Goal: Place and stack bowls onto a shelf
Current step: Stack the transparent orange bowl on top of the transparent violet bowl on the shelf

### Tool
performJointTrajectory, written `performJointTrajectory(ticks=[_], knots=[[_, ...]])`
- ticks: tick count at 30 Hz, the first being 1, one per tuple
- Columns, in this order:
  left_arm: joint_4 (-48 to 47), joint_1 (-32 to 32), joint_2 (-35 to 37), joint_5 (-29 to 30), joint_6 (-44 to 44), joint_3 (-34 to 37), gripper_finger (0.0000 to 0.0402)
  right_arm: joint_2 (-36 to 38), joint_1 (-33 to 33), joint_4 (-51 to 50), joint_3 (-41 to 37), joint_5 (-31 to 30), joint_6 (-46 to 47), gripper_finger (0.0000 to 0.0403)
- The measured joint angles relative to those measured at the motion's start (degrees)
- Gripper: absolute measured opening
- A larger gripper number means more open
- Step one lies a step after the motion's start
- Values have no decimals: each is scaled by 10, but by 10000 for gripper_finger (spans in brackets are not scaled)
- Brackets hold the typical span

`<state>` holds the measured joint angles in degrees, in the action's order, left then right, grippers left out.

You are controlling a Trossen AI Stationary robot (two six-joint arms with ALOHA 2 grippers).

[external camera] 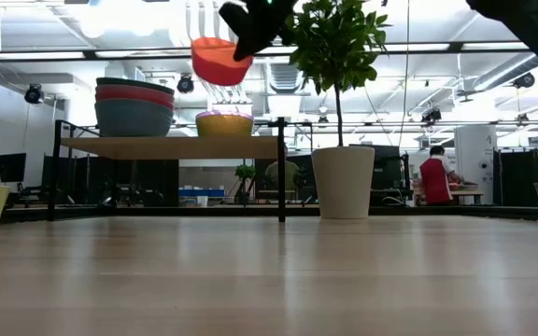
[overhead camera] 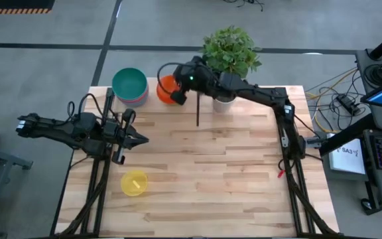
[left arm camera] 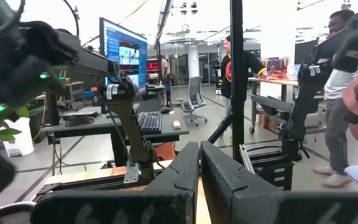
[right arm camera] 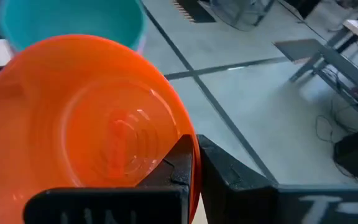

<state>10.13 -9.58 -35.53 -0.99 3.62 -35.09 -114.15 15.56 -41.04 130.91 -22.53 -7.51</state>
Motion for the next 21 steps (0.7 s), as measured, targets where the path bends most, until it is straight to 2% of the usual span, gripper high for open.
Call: performJointTrajectory(ticks=[6, 21], knots=[[0, 0, 0, 0, 4, 0, 0, -12, 32, -8, -6, 22, 4, 9], [-1, 0, 0, 0, 4, 0, 0, -13, 36, 4, -39, 30, 11, 9]])
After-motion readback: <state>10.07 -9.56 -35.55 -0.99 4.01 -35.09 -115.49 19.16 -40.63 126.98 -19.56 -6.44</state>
